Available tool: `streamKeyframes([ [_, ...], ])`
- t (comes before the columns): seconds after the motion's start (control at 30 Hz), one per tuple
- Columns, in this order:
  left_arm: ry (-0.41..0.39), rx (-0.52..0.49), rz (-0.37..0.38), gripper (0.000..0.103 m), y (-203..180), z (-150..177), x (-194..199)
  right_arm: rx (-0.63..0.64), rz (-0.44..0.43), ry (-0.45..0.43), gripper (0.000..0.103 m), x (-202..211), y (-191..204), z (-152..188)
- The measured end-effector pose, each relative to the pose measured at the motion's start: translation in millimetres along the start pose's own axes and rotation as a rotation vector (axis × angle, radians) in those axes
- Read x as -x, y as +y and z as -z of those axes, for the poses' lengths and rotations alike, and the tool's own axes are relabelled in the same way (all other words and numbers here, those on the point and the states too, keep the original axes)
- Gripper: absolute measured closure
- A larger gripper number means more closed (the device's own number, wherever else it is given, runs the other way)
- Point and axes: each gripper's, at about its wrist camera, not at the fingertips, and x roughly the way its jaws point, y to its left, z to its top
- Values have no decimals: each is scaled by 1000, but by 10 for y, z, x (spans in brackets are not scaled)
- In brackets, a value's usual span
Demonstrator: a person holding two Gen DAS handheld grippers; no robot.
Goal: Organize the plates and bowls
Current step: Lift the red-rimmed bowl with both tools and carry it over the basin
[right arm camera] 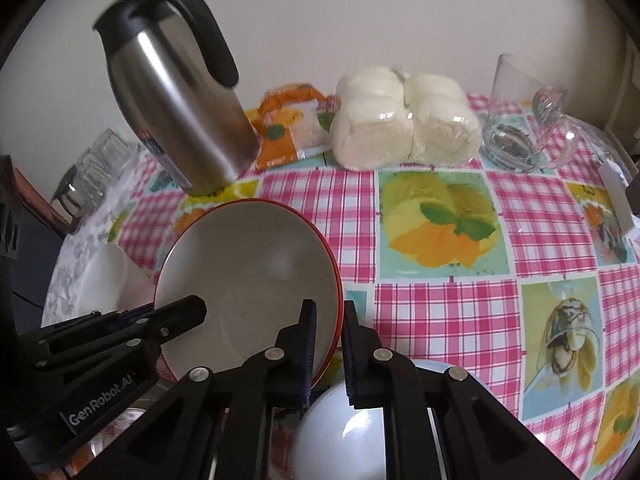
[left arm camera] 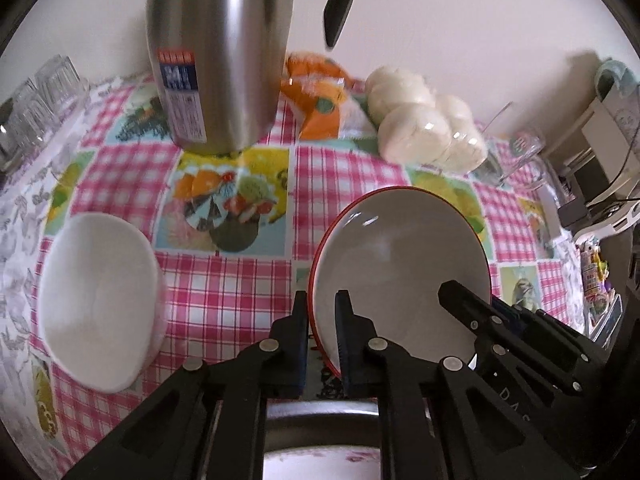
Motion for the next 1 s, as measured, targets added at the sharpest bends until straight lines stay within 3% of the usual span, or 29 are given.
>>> streamKeyframes([
  [0.23,-94,-39,-25,90,-168,150,469,-16,-12,-79,90,461,56,99],
  [0.63,-165,-32,-20,90,-224,716,1015,-24,-34,-134,90,1096,171,578],
  [1.0,-179,-12,-53,90,-126,1274,1150,-67,-80,-157,90,1273,267,1158],
])
